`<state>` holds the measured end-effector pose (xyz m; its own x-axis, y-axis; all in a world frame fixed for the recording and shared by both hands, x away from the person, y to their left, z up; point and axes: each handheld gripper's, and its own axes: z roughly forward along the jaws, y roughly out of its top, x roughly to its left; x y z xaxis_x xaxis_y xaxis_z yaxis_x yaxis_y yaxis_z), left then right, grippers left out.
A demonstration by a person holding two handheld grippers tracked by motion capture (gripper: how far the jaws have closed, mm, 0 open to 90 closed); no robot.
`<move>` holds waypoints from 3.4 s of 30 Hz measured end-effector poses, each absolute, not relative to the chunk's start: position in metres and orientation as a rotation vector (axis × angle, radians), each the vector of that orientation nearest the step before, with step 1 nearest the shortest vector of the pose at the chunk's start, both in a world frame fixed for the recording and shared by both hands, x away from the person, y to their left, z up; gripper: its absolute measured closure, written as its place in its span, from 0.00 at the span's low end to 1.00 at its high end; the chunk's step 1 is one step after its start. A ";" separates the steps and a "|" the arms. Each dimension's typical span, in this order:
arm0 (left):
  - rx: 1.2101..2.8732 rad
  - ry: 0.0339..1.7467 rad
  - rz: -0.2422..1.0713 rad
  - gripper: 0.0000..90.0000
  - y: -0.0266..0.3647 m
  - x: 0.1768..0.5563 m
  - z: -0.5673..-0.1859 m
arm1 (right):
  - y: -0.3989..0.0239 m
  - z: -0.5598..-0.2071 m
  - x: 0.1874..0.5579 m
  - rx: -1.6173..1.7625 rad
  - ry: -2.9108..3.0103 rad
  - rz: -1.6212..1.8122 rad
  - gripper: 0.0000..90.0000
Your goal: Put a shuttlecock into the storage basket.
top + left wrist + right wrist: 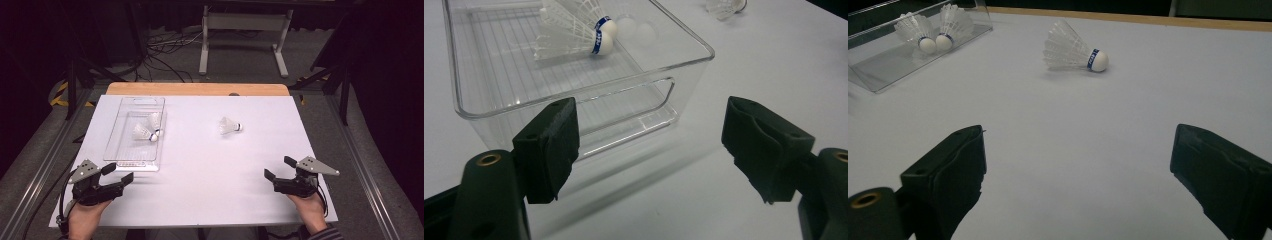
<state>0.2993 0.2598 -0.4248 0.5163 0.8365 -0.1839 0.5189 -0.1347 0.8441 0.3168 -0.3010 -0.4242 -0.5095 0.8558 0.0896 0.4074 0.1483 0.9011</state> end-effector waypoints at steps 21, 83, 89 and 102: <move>1.818 1.124 0.418 0.27 0.258 0.300 -0.425 | -0.273 -0.417 0.342 1.151 1.990 1.305 0.10; 1.815 1.120 0.439 0.27 0.258 0.299 -0.425 | -0.241 -0.400 0.406 1.149 1.987 1.361 0.22; 1.814 1.125 0.443 0.26 0.259 0.298 -0.425 | -0.236 -0.396 0.414 1.139 1.995 1.371 0.21; 1.816 1.123 0.443 0.26 0.260 0.298 -0.425 | -0.215 -0.381 0.430 1.127 2.093 1.286 0.23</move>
<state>0.2984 0.2597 -0.4248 0.5177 0.8413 -0.1559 0.5079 -0.1555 0.8473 0.4301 -0.2154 -0.3807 -0.5738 0.8175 0.0492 0.4133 0.2372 0.8792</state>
